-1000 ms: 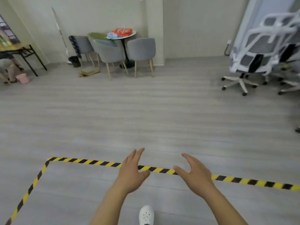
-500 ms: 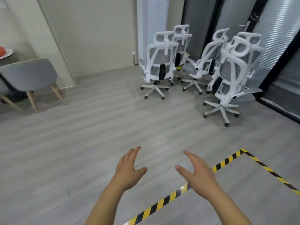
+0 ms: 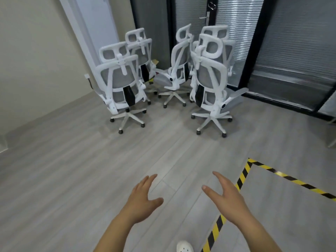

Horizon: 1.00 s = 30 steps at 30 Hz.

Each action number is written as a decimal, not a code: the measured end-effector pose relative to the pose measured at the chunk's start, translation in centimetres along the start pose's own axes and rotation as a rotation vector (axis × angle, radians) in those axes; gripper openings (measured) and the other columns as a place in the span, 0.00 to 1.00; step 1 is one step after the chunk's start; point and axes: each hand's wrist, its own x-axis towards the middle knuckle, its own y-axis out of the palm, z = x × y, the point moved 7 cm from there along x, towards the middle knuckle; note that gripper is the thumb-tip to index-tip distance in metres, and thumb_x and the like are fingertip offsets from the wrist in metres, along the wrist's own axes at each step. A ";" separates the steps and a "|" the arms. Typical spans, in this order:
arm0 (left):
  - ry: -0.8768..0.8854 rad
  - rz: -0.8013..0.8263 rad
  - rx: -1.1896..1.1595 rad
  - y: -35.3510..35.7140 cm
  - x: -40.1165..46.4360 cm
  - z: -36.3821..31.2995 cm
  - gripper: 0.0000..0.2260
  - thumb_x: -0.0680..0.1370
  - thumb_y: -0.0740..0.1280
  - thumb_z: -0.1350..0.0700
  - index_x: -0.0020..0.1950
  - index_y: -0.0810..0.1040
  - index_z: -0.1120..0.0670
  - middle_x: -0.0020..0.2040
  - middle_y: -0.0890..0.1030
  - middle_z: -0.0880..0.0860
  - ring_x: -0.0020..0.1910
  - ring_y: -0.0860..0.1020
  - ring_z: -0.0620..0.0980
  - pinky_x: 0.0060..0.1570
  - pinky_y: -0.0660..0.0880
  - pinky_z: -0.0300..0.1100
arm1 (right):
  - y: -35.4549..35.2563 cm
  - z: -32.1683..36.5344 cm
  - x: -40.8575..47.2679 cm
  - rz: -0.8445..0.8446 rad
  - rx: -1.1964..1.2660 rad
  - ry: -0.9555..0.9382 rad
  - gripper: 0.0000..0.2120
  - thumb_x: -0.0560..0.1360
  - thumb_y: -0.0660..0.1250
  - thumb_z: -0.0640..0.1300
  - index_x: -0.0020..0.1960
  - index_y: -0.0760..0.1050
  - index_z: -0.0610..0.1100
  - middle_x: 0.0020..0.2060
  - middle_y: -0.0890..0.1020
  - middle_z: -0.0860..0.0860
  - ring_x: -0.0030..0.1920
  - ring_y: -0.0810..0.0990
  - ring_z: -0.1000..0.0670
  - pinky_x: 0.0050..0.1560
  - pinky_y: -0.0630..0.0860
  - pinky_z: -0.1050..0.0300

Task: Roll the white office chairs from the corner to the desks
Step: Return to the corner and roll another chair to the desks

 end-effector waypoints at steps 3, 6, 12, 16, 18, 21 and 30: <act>-0.011 0.050 -0.045 -1.8 6.6 -1.0 0.35 0.74 0.69 0.43 0.75 0.53 0.34 0.78 0.51 0.43 0.77 0.51 0.47 0.74 0.54 0.50 | -0.9 2.2 7.6 0.021 -0.010 -0.008 0.36 0.72 0.61 0.71 0.76 0.57 0.60 0.75 0.63 0.58 0.75 0.61 0.52 0.74 0.60 0.43; -0.024 -0.007 -0.122 -5.0 13.1 -1.7 0.33 0.74 0.69 0.45 0.74 0.55 0.34 0.78 0.53 0.41 0.76 0.52 0.45 0.74 0.55 0.49 | -1.9 4.6 15.0 0.013 -0.018 -0.005 0.36 0.73 0.61 0.70 0.76 0.57 0.59 0.75 0.63 0.57 0.75 0.61 0.51 0.74 0.60 0.42; 0.014 0.016 -0.110 -10.4 29.6 -2.8 0.33 0.73 0.70 0.43 0.72 0.55 0.31 0.78 0.53 0.42 0.76 0.52 0.46 0.74 0.55 0.51 | -2.4 8.9 29.8 -0.008 -0.058 -0.048 0.35 0.74 0.62 0.68 0.77 0.59 0.57 0.75 0.63 0.57 0.74 0.62 0.51 0.73 0.61 0.46; 0.099 0.021 -0.109 -14.9 42.7 -5.0 0.34 0.72 0.70 0.42 0.72 0.55 0.32 0.78 0.53 0.42 0.76 0.52 0.45 0.74 0.54 0.50 | -4.3 11.2 41.3 -0.071 -0.086 -0.009 0.37 0.72 0.61 0.70 0.77 0.58 0.57 0.76 0.62 0.56 0.75 0.60 0.51 0.74 0.60 0.44; 0.141 0.033 -0.102 -17.4 49.3 -6.8 0.34 0.72 0.70 0.42 0.73 0.56 0.33 0.78 0.52 0.42 0.77 0.51 0.45 0.74 0.54 0.50 | -5.9 12.7 46.9 -0.110 -0.095 0.023 0.39 0.71 0.61 0.72 0.76 0.59 0.57 0.76 0.63 0.54 0.75 0.62 0.50 0.73 0.61 0.43; 0.189 0.061 -0.068 -20.9 59.0 -10.4 0.34 0.73 0.70 0.42 0.74 0.56 0.35 0.78 0.52 0.43 0.77 0.51 0.45 0.74 0.55 0.50 | -9.3 15.6 53.9 -0.199 -0.109 0.053 0.38 0.71 0.62 0.70 0.76 0.59 0.57 0.75 0.65 0.55 0.74 0.63 0.50 0.72 0.63 0.44; 0.411 0.101 0.151 -26.2 81.8 -26.0 0.34 0.73 0.70 0.46 0.75 0.56 0.38 0.78 0.52 0.46 0.77 0.51 0.50 0.73 0.54 0.49 | -17.9 18.6 70.4 -0.353 -0.209 0.089 0.33 0.74 0.65 0.64 0.75 0.61 0.56 0.74 0.67 0.54 0.72 0.67 0.48 0.70 0.65 0.45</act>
